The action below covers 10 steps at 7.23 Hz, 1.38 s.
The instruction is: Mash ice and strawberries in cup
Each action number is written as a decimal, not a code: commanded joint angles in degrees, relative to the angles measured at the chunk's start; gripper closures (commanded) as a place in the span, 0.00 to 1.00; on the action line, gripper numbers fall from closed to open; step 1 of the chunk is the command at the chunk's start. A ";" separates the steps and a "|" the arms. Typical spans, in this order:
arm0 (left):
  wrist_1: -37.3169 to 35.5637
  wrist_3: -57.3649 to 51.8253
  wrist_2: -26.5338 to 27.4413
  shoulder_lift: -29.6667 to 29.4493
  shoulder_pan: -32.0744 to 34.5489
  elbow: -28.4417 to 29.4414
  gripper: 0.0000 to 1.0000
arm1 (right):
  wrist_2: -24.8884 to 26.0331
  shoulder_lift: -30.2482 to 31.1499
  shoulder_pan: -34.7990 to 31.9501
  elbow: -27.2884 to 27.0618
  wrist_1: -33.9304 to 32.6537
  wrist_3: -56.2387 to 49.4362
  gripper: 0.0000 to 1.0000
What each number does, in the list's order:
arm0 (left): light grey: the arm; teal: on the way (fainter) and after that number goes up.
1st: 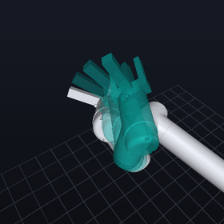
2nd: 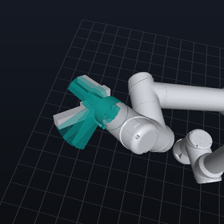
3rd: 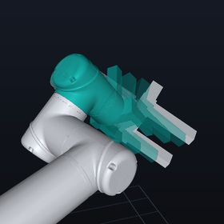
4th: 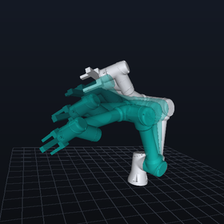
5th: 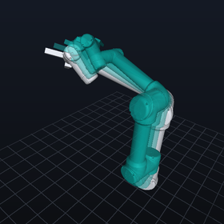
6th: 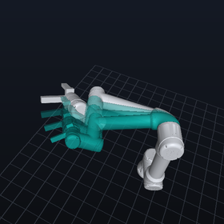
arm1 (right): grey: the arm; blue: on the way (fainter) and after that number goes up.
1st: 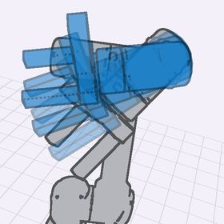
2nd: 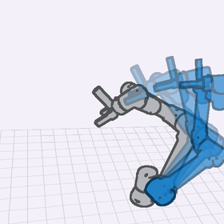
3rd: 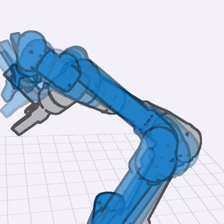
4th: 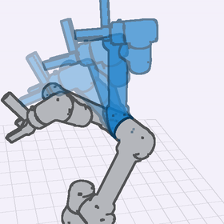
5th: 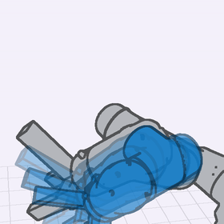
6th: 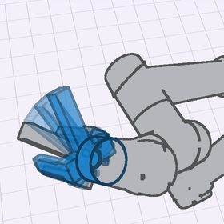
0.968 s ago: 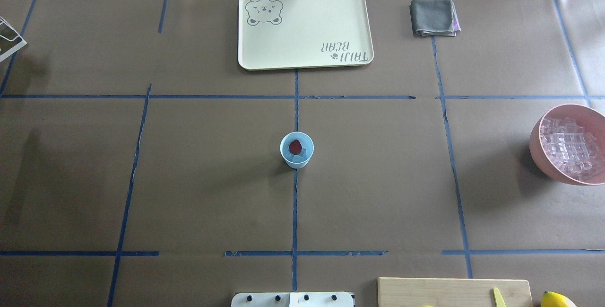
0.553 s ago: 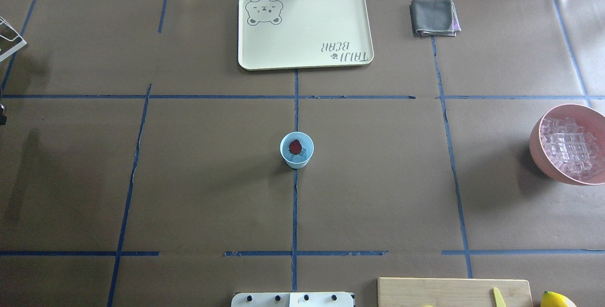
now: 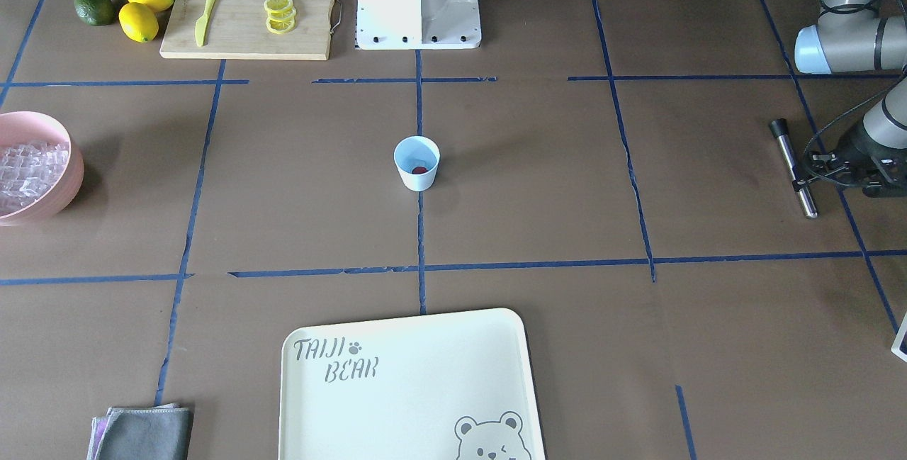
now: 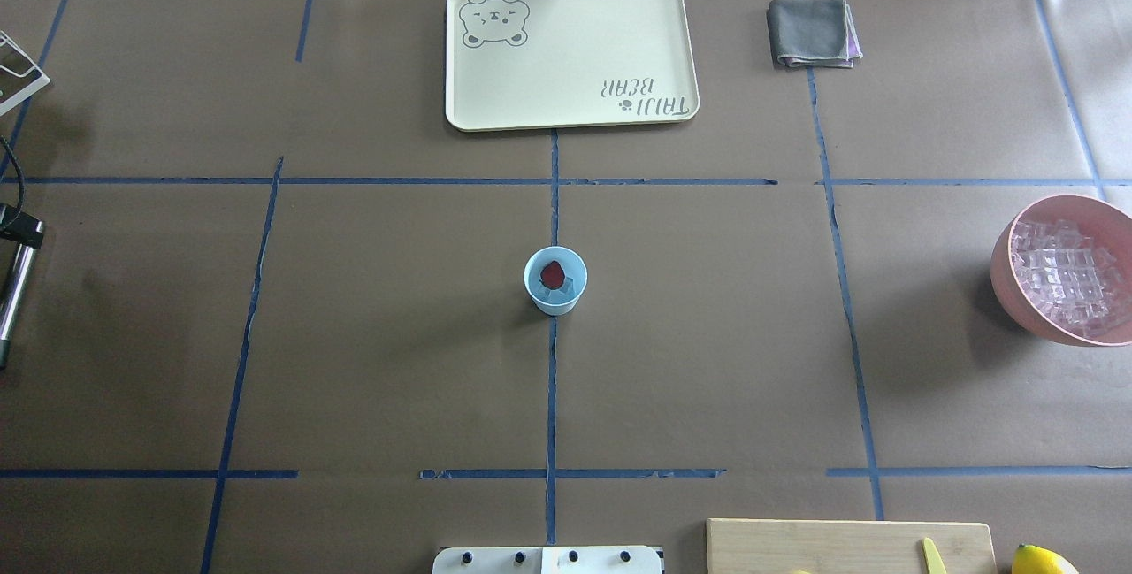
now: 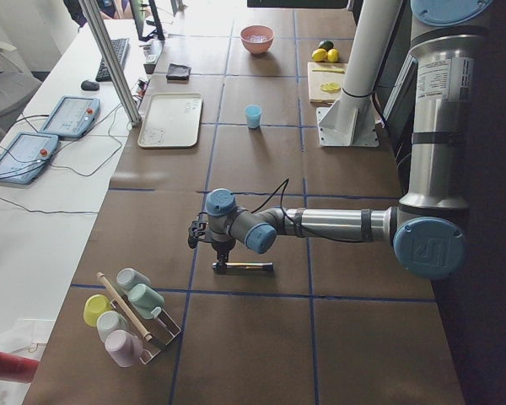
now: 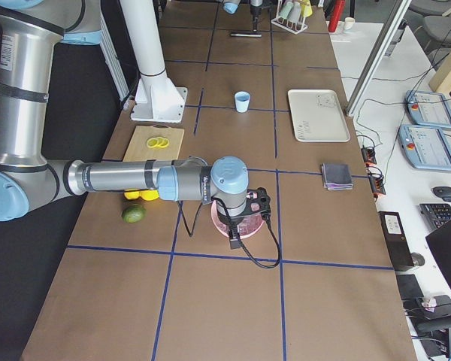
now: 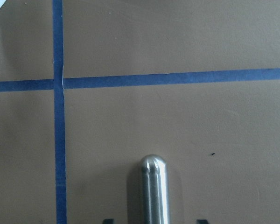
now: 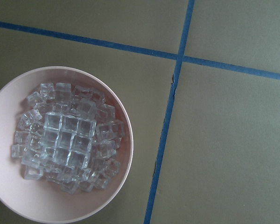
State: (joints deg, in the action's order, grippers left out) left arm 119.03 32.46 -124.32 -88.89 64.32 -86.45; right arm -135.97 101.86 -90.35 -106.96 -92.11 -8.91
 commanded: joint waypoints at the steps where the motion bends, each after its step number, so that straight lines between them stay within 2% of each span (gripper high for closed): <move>1: -0.64 -2.47 -0.83 0.64 0.62 -2.40 0.00 | 0.00 -0.09 0.00 -0.09 0.00 0.12 0.00; 2: -0.99 -7.19 -3.88 1.43 2.02 -2.58 0.00 | 0.00 -0.09 0.00 -0.09 0.00 0.12 0.00; 4: -9.63 -21.83 -5.75 1.53 12.27 -3.72 0.00 | 0.00 -0.09 0.00 -0.09 0.00 0.12 0.00; 6: -29.01 -36.34 -5.93 1.09 22.72 -9.15 0.00 | 0.00 -0.09 0.00 -0.17 0.00 0.04 0.00; 7: -37.12 -37.81 -6.02 0.56 27.30 -11.61 0.00 | 0.00 -0.17 0.00 -0.17 0.00 0.12 0.00; 8: -42.07 -37.91 -7.68 1.60 28.04 -14.42 0.00 | 0.00 -0.09 0.00 -0.17 0.00 -0.05 0.00; 9: -40.03 -38.09 -8.13 5.09 28.14 -15.32 0.00 | 0.00 -0.09 0.00 -0.09 0.00 -0.14 0.00; 10: -37.49 -37.83 -8.22 5.30 27.96 -14.37 0.00 | 0.00 -0.09 0.00 0.00 0.00 0.12 0.00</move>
State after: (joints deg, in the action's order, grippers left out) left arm 79.99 -5.30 -132.13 -84.97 92.05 -100.80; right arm -135.97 101.77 -90.35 -107.06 -92.11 -8.94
